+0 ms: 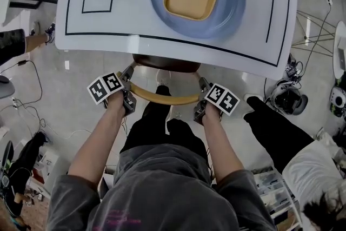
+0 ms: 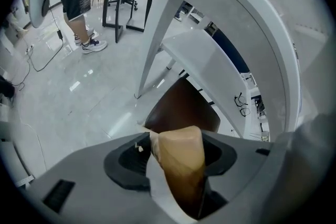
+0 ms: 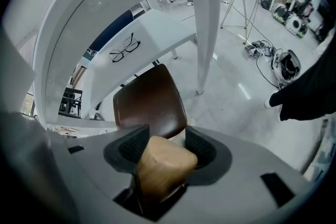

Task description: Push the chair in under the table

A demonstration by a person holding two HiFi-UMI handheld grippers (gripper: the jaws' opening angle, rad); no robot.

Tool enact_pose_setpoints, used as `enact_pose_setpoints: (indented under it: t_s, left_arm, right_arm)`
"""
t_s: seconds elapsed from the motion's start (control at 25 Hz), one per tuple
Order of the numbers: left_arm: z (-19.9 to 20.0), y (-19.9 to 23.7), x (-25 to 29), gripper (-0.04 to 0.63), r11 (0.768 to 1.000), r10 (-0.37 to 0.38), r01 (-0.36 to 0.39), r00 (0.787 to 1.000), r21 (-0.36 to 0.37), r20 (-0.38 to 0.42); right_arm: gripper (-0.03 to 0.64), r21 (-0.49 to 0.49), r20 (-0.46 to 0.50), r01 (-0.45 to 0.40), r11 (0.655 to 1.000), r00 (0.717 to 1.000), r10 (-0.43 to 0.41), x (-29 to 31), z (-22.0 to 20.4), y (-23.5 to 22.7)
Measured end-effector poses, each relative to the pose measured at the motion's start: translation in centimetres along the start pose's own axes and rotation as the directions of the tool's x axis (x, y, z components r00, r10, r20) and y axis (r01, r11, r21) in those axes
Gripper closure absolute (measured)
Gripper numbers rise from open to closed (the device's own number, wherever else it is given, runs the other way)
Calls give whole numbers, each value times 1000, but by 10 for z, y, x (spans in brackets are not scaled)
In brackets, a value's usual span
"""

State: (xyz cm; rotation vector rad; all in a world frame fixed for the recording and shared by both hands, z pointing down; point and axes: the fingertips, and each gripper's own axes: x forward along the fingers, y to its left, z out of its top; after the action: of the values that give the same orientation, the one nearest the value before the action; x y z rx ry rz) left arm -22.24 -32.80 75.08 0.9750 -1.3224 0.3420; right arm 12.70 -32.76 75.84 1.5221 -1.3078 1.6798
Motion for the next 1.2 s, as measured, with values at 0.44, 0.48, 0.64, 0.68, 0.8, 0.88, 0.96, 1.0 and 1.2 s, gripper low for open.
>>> enact_pose_setpoints:
  t_s: [0.44,0.48,0.64,0.68,0.8,0.88,0.96,1.0,1.2]
  left_arm:
    - [23,-19,10,347,1000,-27,27,999,-1,40]
    - [23,-20,11,345,1000,-29,29,999,-1,40]
    - [27,-27,13,344,999,-36,36,998,-1,45]
    - [28,-28,14,344,999,-38,38,998,-1,47]
    - [33,-33,16,344,999,-42,42,998,-6,55]
    - [37,-36,19,344,999,-45,45,997,-6,58]
    - [38,-38,21,342,999,-46,47,997,-6,57]
    - [39,-39,23,342,999,-46,46,997,-6,54]
    - [38,-42,31,342,999,-43,44,998,-10,39]
  right_arm:
    - [410,-19,37,-5,1000,999,6,7,27,10]
    - [411,-25,40,-6,1000,999,7,8,30,11]
    - [415,-40,49,-4,999,999,6,8,41,13]
    - [416,-42,51,-3,999,999,5,9,43,13]
    - [417,-48,54,0,999,999,3,10,48,15]
    - [419,-53,56,5,999,998,-2,12,52,16]
    - [420,-54,61,10,998,998,-7,13,56,16]
    - [422,-55,63,13,998,998,-10,14,58,15]
    - [422,-49,65,33,998,997,-29,19,64,12]
